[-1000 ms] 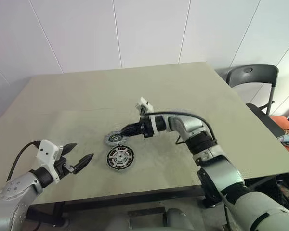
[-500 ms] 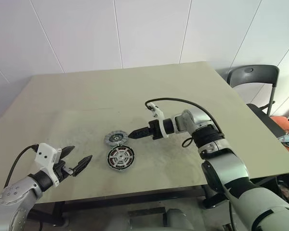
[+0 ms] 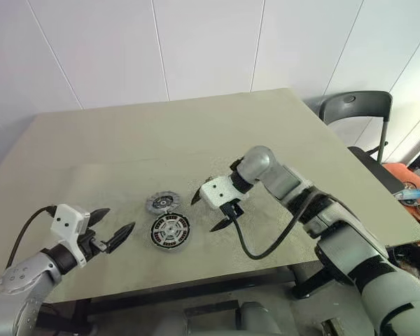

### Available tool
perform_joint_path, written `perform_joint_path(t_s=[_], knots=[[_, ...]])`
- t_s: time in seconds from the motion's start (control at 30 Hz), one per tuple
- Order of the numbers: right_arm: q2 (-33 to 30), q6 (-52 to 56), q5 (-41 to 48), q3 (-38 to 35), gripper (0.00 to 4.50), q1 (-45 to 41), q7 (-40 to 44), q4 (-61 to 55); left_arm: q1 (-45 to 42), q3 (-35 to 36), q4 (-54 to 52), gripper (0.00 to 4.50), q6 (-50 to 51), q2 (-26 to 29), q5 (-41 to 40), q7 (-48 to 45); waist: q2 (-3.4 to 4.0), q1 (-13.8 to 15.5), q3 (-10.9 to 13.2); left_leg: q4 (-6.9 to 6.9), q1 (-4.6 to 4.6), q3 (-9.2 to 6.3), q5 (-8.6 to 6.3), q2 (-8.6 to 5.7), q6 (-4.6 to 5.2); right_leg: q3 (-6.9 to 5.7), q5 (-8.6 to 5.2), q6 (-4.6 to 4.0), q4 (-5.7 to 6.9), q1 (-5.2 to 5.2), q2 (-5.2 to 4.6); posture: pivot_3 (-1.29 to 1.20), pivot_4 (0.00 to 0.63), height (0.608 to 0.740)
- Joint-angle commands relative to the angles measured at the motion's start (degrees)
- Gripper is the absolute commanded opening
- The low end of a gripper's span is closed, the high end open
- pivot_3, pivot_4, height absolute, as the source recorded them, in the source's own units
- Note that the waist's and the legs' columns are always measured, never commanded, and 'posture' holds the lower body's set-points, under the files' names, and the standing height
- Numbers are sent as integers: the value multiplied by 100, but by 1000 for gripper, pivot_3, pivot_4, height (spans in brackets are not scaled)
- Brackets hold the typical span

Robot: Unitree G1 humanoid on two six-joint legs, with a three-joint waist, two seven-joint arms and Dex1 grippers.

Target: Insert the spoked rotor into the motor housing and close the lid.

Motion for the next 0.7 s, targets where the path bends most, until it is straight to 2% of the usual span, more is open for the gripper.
perform_joint_path(t_s=[0.03,0.23,0.33,0.63,0.7], knots=[[386,-1224,-418,156,4461,-624,-60,743,20,207,-146,4500,-111,12,42,23,0,-18,0,-1,0,0,0,0,0,0,3,-4,1,-1,0,0,0,740],[751,-2438,-860,375,4461,-908,-67,1408,267,287,-296,4500,-173,-104,77,79,-1,10,0,-6,-3,-7,0,-2,-1,-1,8,-16,-3,-3,0,0,0,740],[798,-2893,-1427,600,4461,-939,-505,1624,300,288,-351,4500,-170,-143,96,110,0,0,0,-4,-1,-7,0,-2,-1,0,0,-30,4,-3,0,0,0,740],[1077,-3351,-2417,913,4461,-1061,-1489,2079,120,209,-299,4500,-150,-132,178,157,2,-10,1,-2,11,-17,3,2,-4,0,-18,-46,58,-18,10,0,0,740],[1140,-3343,-2447,910,4081,-1071,-1527,2145,89,211,-303,4500,-135,-136,189,158,1,-11,1,-2,12,-18,4,2,-6,0,-17,-46,60,-17,11,0,0,740]])
